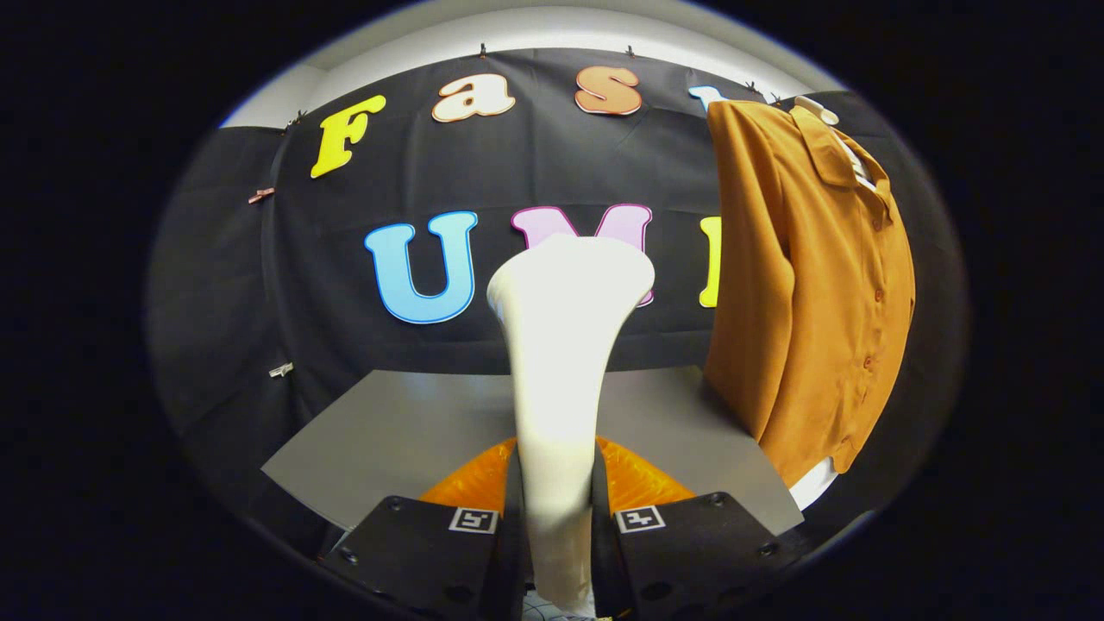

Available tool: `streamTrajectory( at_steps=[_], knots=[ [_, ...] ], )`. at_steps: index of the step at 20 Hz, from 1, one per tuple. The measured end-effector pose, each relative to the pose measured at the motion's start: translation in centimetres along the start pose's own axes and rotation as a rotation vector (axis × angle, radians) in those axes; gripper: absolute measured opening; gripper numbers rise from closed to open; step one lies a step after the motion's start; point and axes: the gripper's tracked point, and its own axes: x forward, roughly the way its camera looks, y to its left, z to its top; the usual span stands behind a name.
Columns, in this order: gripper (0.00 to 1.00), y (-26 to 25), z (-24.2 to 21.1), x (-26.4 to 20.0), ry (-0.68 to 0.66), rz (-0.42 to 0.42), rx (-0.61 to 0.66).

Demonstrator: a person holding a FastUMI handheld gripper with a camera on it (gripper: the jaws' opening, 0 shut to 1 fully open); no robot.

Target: Iron the clothes twice with a garment steamer, once on the left side and once on the right side.

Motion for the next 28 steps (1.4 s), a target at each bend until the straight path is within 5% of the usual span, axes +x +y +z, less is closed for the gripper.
streamTrajectory(
  at_steps=[13, 21, 28],
  knots=[
    [0.34, 0.9, 4.2, -11.6, -0.215, -0.076, -0.026],
    [0.34, -9.1, 5.9, -15.0, -0.280, -0.222, 0.035],
    [0.34, -18.5, 7.4, -12.8, -0.281, -0.224, 0.054]
  ],
)
